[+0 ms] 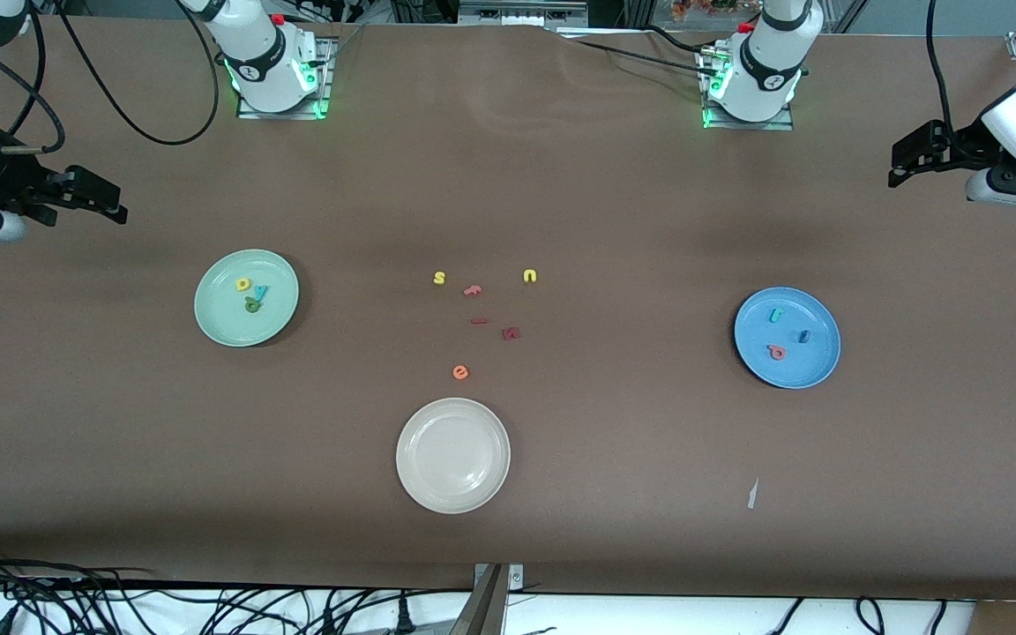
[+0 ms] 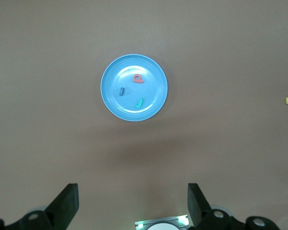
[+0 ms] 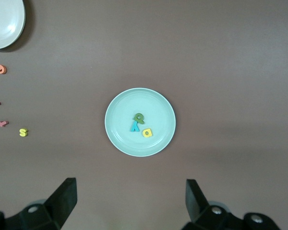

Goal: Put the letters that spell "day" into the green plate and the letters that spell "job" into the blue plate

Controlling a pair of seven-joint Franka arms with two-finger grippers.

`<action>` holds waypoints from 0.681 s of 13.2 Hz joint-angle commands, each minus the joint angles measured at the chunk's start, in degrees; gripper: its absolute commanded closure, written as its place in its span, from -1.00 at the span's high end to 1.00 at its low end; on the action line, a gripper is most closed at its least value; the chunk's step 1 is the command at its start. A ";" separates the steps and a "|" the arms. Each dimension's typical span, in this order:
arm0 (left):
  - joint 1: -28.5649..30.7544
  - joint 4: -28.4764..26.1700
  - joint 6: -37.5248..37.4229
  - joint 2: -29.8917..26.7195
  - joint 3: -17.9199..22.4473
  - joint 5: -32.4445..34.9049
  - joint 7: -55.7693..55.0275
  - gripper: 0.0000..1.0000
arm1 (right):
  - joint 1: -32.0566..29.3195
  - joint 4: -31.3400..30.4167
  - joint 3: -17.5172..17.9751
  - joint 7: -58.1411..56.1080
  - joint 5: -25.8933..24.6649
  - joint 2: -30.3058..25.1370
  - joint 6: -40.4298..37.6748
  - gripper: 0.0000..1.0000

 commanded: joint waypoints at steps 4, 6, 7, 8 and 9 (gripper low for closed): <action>-0.11 3.44 -1.68 0.68 -1.70 1.23 -0.81 1.00 | 0.05 1.13 0.34 -0.06 0.01 0.16 0.51 1.00; 0.06 3.52 -1.68 0.77 -1.62 1.23 -0.73 1.00 | 0.05 1.13 0.34 -0.06 0.01 0.16 0.61 1.00; 0.06 3.52 -1.68 0.77 -1.62 1.23 -0.73 1.00 | 0.05 1.13 0.34 -0.06 0.01 0.16 0.61 1.00; 0.06 3.61 -1.60 0.77 -1.62 1.23 -0.73 1.00 | 0.05 1.13 0.34 -0.06 0.01 0.16 0.61 1.00; 0.15 3.61 -1.34 0.77 -1.62 1.05 -0.73 1.00 | 0.05 1.13 0.34 -0.06 0.01 0.16 0.61 1.00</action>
